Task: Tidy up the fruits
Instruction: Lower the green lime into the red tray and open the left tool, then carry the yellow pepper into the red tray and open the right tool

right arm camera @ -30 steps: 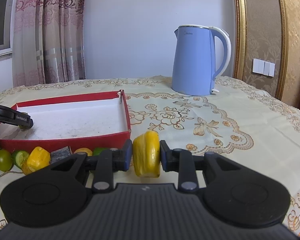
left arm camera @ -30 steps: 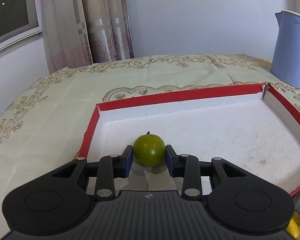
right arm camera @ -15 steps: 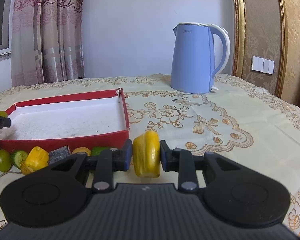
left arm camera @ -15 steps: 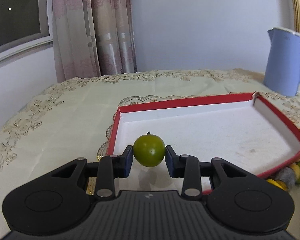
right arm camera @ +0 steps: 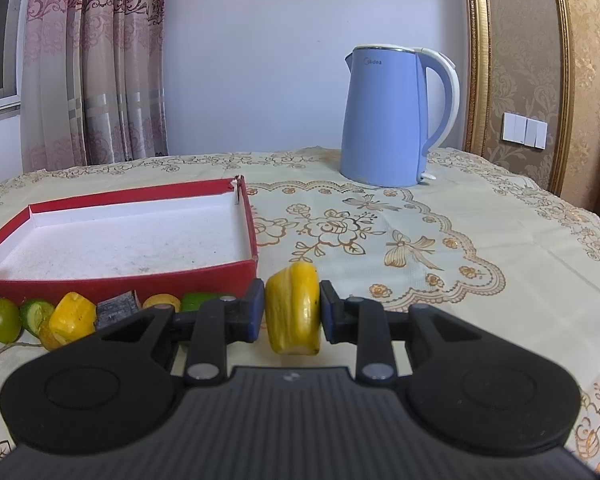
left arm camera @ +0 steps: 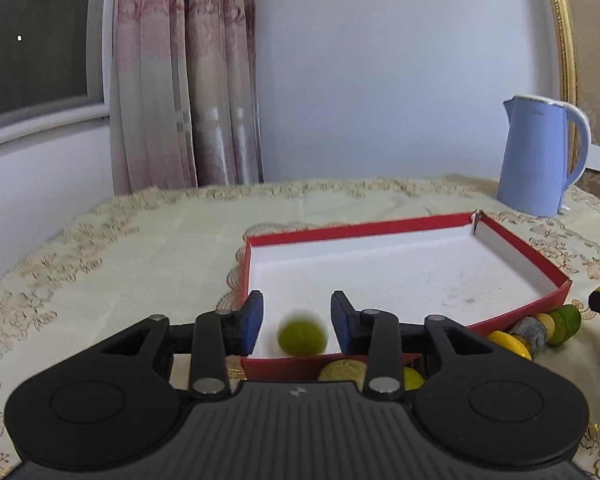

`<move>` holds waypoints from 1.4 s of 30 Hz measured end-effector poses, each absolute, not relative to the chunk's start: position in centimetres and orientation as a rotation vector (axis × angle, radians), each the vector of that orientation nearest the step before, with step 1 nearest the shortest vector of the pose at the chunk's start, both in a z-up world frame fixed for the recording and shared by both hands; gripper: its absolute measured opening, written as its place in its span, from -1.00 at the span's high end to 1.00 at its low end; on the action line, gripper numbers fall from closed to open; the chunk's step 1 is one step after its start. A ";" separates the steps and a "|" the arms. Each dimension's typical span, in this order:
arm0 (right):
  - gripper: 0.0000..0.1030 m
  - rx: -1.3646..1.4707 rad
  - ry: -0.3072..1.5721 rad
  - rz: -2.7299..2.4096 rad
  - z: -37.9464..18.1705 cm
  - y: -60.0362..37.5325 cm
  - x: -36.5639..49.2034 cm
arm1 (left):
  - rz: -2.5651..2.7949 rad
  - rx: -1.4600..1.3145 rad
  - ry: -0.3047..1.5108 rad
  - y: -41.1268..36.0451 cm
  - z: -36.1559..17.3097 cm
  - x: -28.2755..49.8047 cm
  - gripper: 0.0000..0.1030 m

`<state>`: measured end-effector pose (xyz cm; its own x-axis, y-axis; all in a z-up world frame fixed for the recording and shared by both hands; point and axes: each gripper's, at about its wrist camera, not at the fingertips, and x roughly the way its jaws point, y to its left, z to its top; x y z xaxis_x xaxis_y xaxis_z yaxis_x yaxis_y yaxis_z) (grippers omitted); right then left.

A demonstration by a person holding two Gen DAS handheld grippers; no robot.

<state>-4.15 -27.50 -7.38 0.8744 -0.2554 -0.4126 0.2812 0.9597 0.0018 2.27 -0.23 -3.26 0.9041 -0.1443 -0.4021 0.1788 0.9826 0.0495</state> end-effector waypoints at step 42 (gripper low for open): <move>0.47 0.049 0.425 -0.276 -7.3 -27.2 -4.1 | -0.250 0.076 0.594 1.0 -6.7 -1.0 0.21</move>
